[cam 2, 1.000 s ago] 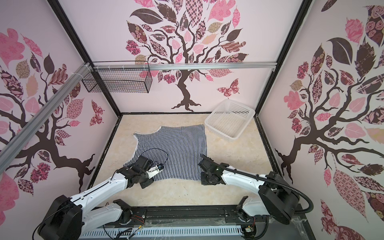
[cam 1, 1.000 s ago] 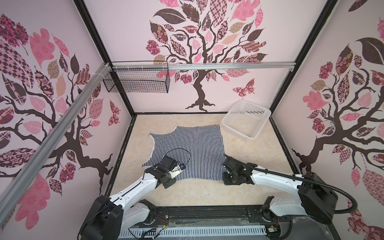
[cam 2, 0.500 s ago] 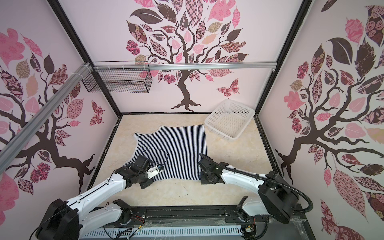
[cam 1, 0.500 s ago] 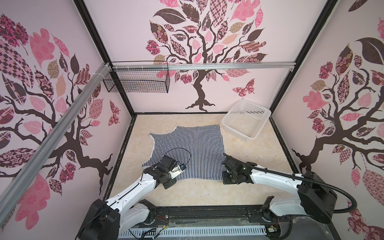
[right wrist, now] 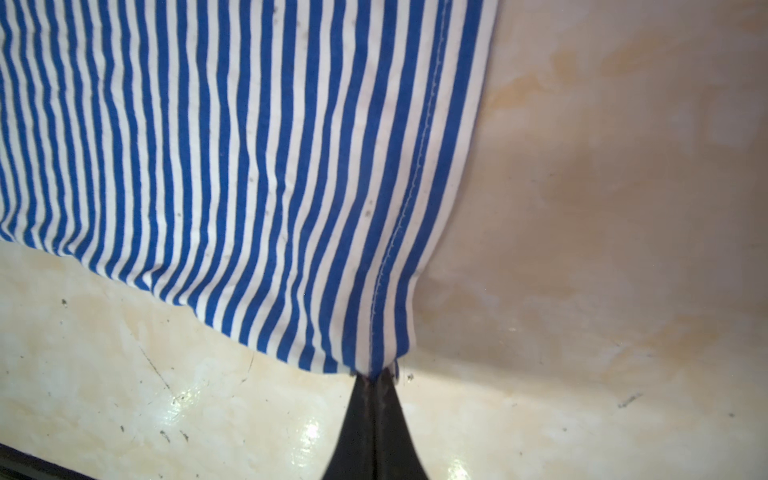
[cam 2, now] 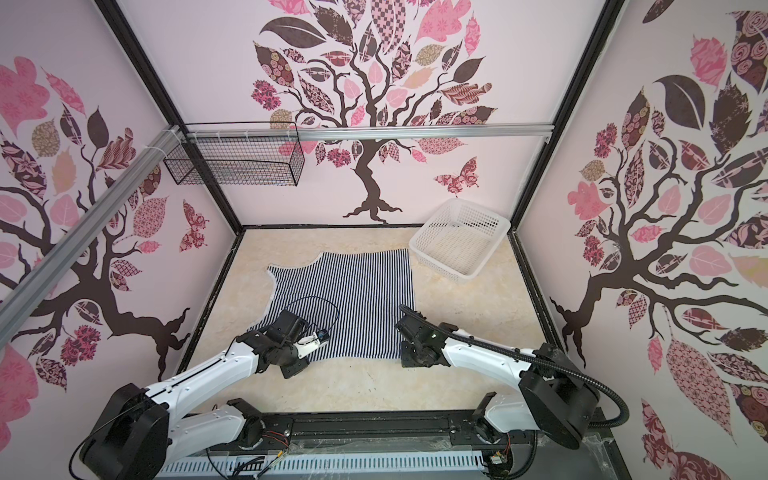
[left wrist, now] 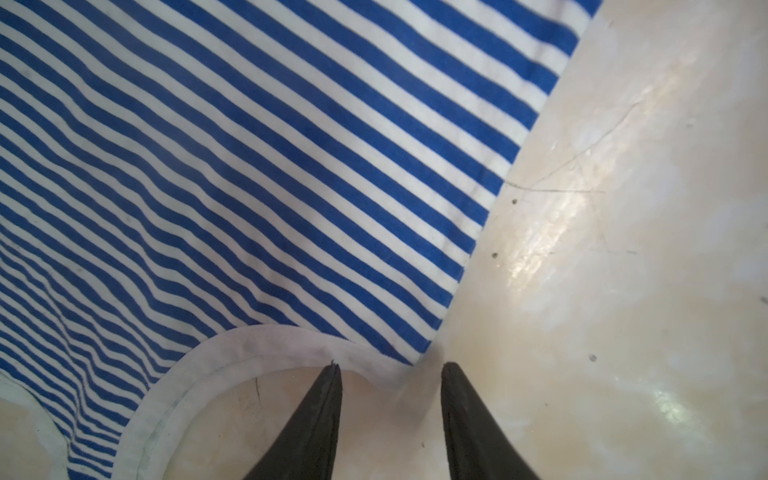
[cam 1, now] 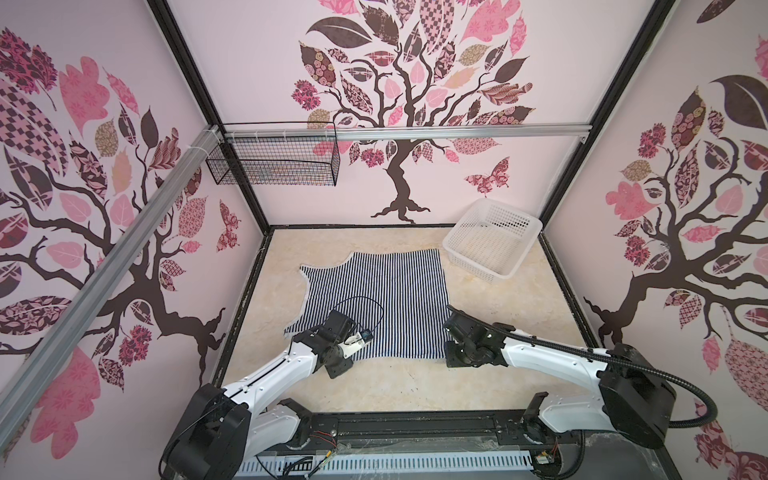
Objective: Fold and stack the tank tops
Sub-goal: 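Close both grippers on the near edge of the striped tank top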
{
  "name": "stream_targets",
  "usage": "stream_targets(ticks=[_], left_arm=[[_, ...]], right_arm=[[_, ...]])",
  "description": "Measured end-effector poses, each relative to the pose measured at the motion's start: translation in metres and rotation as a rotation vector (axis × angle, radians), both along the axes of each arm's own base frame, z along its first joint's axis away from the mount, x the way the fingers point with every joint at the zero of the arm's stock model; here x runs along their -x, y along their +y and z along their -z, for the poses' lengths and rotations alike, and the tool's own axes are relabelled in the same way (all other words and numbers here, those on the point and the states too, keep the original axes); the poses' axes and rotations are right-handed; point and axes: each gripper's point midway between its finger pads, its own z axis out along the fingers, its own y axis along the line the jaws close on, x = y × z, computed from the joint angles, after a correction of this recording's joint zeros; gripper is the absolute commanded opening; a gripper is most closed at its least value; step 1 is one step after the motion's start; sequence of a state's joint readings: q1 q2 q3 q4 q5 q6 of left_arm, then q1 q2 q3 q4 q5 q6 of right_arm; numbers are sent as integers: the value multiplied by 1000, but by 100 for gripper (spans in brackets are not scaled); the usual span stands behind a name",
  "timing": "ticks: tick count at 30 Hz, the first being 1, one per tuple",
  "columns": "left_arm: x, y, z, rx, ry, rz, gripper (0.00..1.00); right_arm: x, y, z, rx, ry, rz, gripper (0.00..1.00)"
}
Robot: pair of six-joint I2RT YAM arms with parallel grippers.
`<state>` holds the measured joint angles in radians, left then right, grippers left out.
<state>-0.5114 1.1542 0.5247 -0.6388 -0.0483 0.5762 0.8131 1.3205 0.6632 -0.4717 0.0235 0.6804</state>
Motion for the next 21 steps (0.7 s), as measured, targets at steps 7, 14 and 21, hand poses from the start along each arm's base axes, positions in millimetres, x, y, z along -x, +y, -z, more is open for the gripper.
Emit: stream_targets(ticks=[7,14,21], left_arm=[[2,0,5,-13,18,11,36],[1,-1,8,-21,30,20,18],[-1,-1,8,-32,24,22,0]], right_arm=[[0,0,-1,-1,-2,0,0],[-1,0,-3,-3,-5,1,0],[-3,4,-14,-29,-22,-6,0]])
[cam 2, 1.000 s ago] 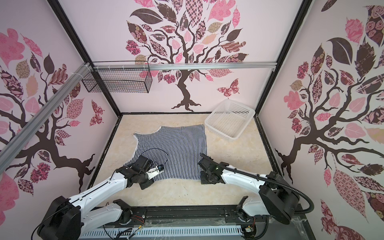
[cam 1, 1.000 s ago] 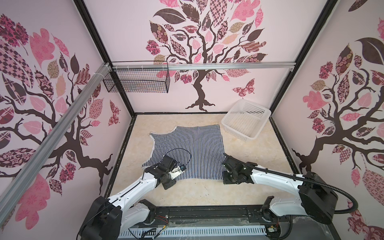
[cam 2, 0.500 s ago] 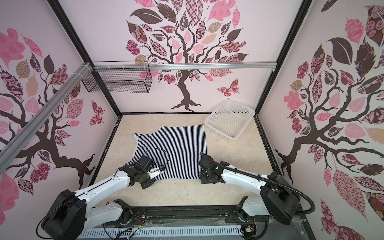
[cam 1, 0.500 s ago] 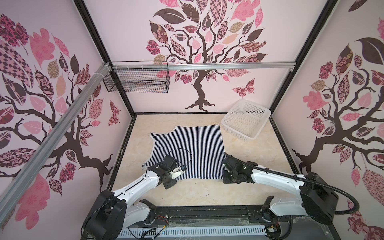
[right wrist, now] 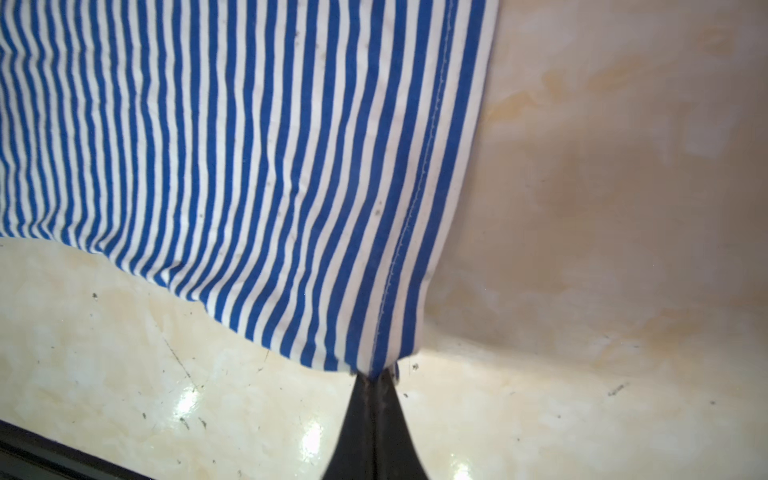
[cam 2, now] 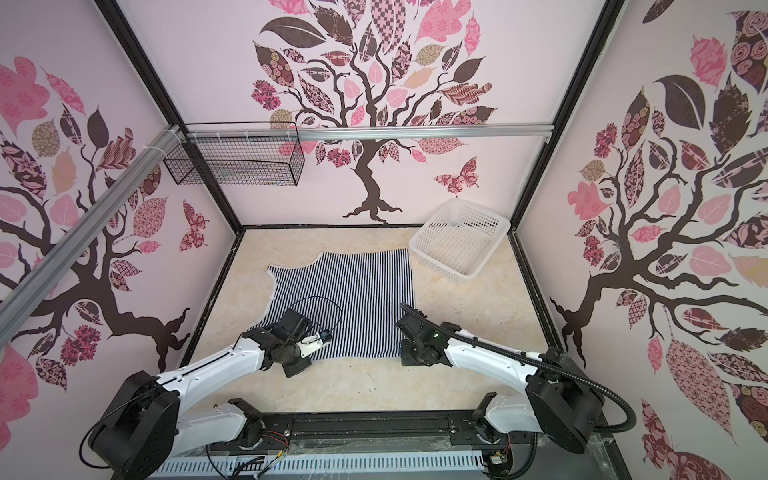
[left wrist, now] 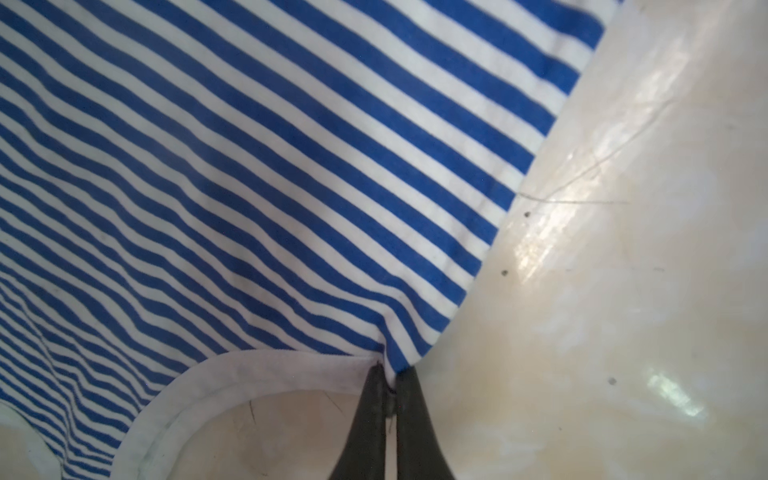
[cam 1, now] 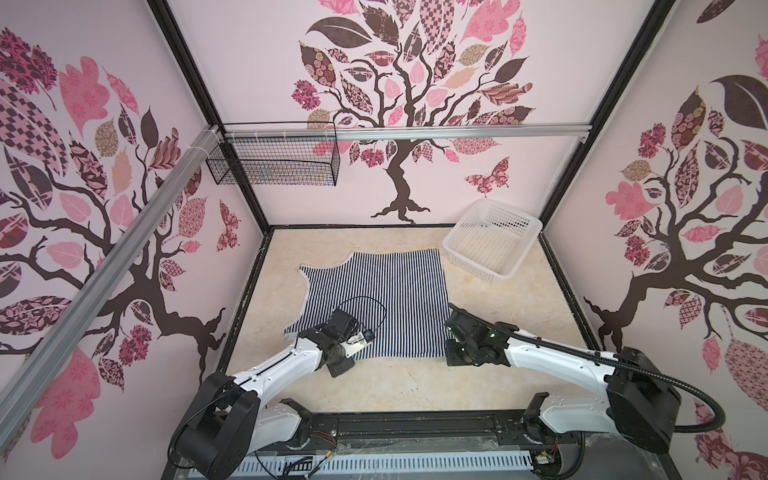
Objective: Fold and stack the tank tops
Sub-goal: 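Close both grippers on the near edge of the striped tank top, then lift the near edge with both grippers and fold it toward the far edge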
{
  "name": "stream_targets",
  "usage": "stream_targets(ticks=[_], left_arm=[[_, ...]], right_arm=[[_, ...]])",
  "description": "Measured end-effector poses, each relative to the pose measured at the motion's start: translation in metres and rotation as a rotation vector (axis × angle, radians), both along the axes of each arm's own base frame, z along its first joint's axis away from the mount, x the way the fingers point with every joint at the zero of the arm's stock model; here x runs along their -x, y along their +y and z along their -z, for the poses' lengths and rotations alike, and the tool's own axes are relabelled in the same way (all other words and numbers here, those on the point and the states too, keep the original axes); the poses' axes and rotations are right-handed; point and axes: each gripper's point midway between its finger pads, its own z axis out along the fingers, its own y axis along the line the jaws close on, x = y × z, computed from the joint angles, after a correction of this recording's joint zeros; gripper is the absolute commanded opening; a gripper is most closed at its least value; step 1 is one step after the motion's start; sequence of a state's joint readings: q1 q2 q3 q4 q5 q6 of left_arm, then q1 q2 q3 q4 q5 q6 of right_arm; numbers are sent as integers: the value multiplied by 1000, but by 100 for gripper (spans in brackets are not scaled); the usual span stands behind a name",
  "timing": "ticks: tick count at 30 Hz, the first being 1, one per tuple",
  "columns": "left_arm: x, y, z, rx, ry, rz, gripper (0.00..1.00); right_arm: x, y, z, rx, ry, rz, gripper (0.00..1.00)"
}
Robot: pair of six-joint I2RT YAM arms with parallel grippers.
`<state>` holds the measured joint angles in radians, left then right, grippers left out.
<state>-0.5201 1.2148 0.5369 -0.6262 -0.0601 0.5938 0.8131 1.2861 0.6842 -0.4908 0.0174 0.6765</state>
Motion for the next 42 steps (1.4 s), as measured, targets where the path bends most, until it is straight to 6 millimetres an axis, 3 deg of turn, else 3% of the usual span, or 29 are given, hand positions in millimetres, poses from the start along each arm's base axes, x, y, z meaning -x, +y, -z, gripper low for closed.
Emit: stream_targets(ticks=[12,18,29,37,42], left_arm=[[23,4,-33,54,-18,24,0],[27,4,-52,81,-52,38,0],[-1,2,-65,40,-110,21,0],[-26,-2,-58,7,-108,-1,0],[-51,2,-63,4,-125,-39,0]], right_arm=[[12,-2,-15,-38,11,-25,0],[13,-2,-33,-46,-6,-40,0],[-9,9,-69,-49,-88,-52,0],[-33,11,-68,24,-118,-62,0],[-58,-7,-61,58,-114,-14,0]])
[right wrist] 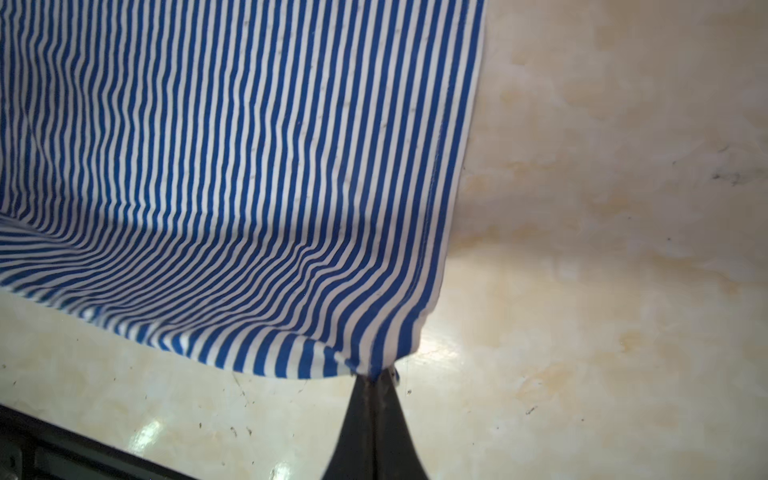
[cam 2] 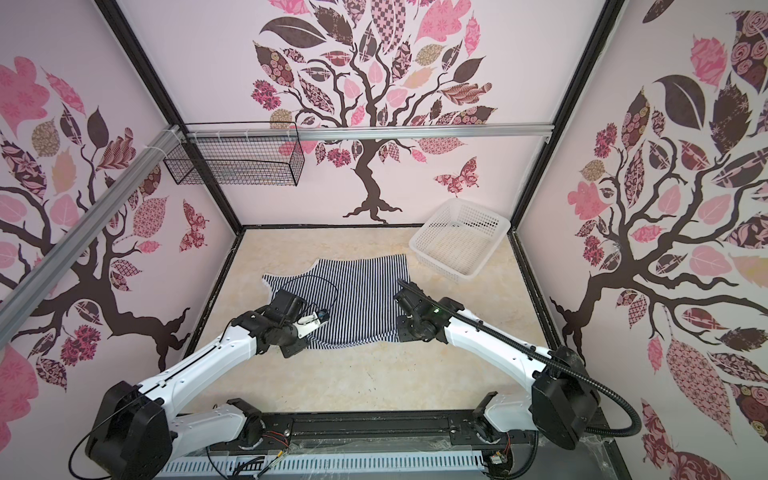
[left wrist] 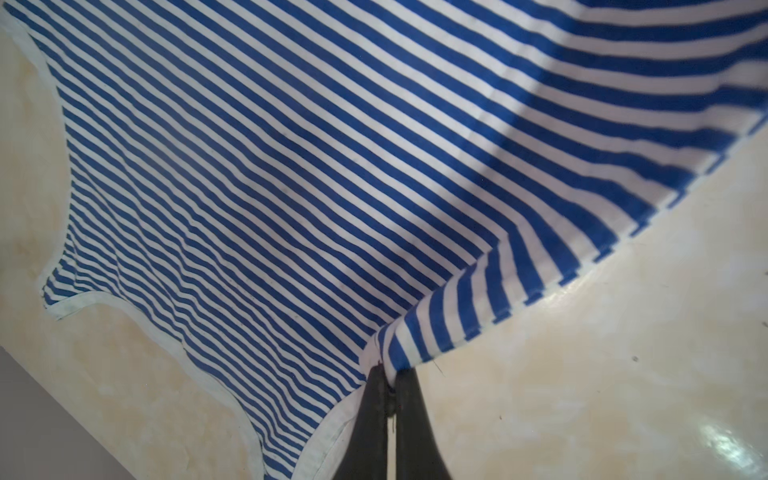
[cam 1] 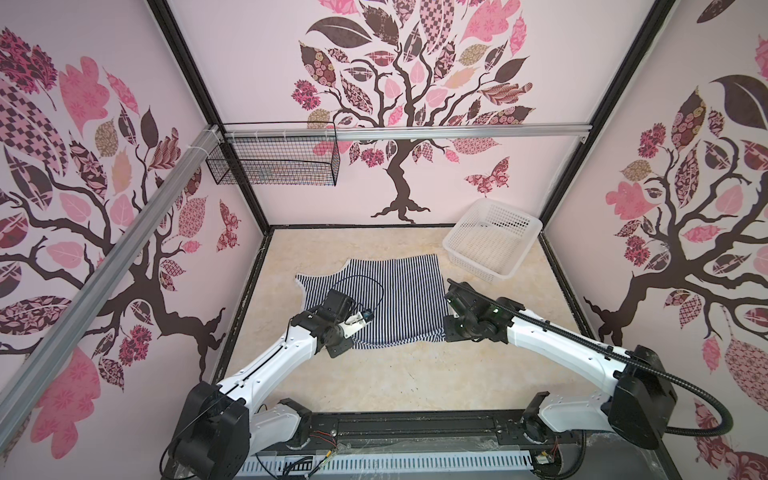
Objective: Fold and stack the tank tops
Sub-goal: 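Lift the near edge with both grippers and fold it toward the far edge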
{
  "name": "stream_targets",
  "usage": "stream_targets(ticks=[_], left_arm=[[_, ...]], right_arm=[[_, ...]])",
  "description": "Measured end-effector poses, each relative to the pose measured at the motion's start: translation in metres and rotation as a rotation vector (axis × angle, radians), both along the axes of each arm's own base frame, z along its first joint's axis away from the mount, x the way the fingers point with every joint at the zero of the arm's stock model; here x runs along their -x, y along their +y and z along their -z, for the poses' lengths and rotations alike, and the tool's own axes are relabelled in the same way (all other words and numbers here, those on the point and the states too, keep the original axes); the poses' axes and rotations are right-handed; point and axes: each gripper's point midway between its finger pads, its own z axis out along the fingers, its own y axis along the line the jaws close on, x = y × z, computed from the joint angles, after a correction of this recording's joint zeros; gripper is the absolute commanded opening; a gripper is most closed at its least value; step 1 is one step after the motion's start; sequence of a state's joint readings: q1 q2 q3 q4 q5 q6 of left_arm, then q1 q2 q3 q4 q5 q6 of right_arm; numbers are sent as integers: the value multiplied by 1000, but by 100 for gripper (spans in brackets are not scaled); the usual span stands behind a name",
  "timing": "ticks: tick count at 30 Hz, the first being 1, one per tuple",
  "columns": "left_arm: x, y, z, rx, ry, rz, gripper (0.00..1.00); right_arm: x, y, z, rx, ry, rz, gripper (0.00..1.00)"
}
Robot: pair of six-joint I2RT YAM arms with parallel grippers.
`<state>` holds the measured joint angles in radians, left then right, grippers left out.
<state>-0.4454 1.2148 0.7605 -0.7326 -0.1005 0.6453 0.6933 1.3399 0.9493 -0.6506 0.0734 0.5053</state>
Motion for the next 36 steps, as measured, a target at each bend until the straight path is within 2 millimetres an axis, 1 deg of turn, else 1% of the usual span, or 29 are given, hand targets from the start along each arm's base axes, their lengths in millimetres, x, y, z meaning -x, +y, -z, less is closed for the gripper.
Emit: stream_targets(ticks=[3,7,11,16,23,26,30,33,34,36], left_arm=[[-16,2,-3,0,-13,-15,0],[-30,2,-1,-9,-9,-16,0],[-41,0,4,-16,7,-21,0],[-54,-2,14,-33,12,-30,0],[-72,3,31,-71,22,-77,0],[-78,5,32,-78,16,-101,0],[-88,4,29,-76,-5,-129,0],[-95,3,25,-70,-23,-146,1],[-96,3,24,-68,-27,-151,2],[-99,2,23,-68,-31,-157,6]], right_arm=[[-14,-6,0,15,-5,15,0],[-33,1,-3,11,-28,1,0],[-48,3,7,22,-14,-2,0],[-60,3,22,42,13,3,0],[-78,2,32,54,23,11,0],[-84,1,35,60,24,10,0],[-88,-1,41,67,31,15,0],[-89,-3,48,75,44,21,4],[-89,-4,50,77,48,22,6],[-90,-4,52,80,52,23,17]])
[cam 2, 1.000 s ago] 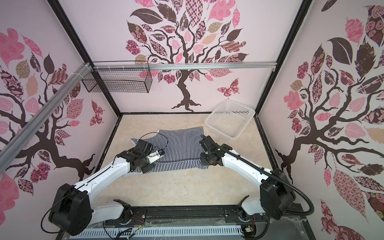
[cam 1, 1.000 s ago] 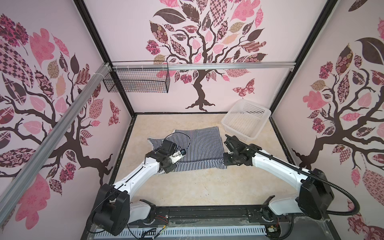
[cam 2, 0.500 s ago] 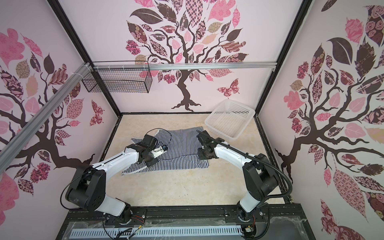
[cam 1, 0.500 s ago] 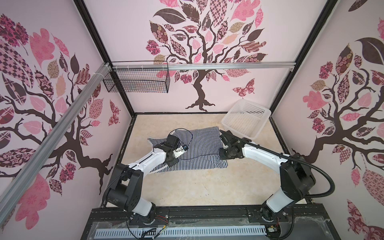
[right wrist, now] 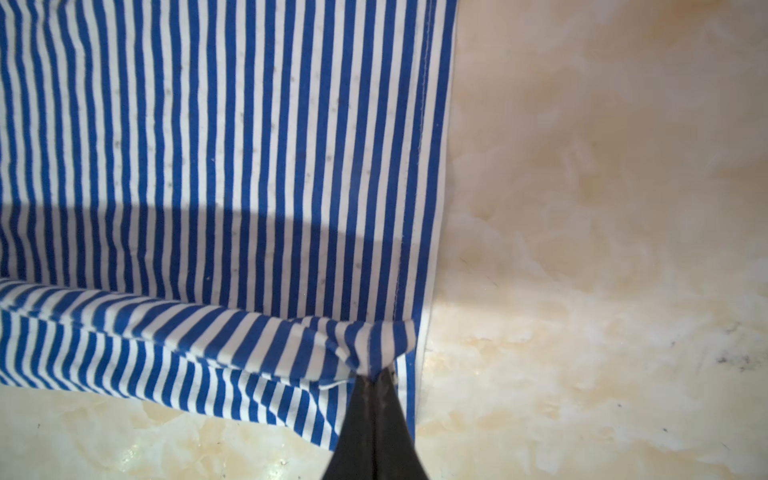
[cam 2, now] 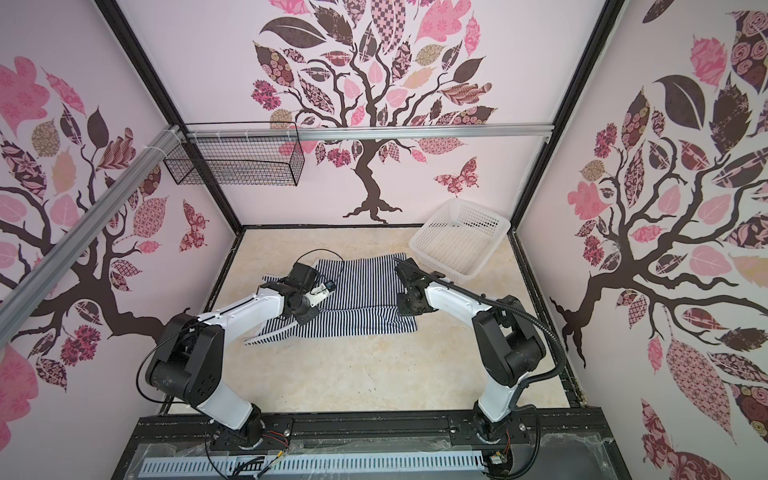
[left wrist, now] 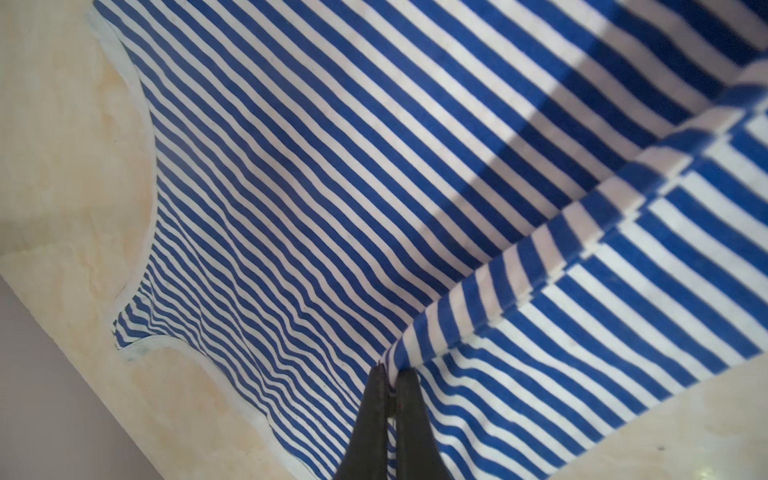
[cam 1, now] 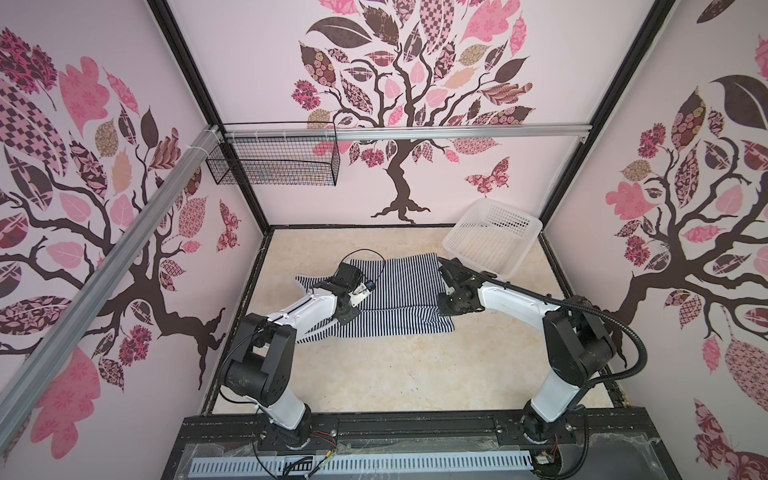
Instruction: Fold and stack the tank tops
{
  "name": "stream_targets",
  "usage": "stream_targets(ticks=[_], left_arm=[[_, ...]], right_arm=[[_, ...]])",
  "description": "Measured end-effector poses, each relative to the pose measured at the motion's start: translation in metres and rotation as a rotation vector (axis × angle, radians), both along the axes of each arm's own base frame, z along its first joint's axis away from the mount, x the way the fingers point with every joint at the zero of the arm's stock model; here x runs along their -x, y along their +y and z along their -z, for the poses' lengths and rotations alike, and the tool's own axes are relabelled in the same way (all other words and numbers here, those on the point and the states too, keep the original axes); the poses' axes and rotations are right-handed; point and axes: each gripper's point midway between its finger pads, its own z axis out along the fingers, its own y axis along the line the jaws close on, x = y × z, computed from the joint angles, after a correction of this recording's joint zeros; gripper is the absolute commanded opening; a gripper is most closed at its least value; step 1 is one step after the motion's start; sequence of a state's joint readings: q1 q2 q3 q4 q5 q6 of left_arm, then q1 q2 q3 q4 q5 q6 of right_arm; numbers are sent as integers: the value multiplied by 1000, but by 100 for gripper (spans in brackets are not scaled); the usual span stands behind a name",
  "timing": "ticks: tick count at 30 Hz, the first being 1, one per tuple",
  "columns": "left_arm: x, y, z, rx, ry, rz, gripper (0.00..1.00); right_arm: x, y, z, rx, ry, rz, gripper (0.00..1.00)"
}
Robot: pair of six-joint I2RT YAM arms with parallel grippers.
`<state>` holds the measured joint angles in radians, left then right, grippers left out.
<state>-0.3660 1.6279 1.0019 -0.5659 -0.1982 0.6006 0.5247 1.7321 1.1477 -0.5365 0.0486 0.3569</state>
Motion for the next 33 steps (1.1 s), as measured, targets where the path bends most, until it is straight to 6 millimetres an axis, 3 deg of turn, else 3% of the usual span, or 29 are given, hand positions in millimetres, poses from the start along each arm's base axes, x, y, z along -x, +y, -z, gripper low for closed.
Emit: stream_targets(ticks=[2,4,8,12,16,21,24,30,33], left_arm=[[-2,0,3,-4,3,-5,12],[-4,1,6,-11,6,-17,17],[-7,6,7,-35,-11,-47,22],[-16,12,-6,-46,-77,-84,29],[-12,19,-33,-25,-161,-111,30],[3,29,-56,12,-218,-134,30],[21,46,-53,25,-198,-162,30],[54,101,-45,56,-142,-297,30],[69,117,-44,74,-139,-330,30]], right_arm=[[-1,-1,-1,5,-1,-4,34],[-6,0,-5,2,-13,-6,45],[-13,3,-14,-15,-37,1,52],[-7,6,-19,-50,-36,2,52],[4,8,-21,-90,-23,-6,49],[3,12,-15,-116,-17,0,34],[0,16,-5,-119,-5,0,27],[-7,20,22,-91,47,2,27],[-8,21,26,-88,51,2,24]])
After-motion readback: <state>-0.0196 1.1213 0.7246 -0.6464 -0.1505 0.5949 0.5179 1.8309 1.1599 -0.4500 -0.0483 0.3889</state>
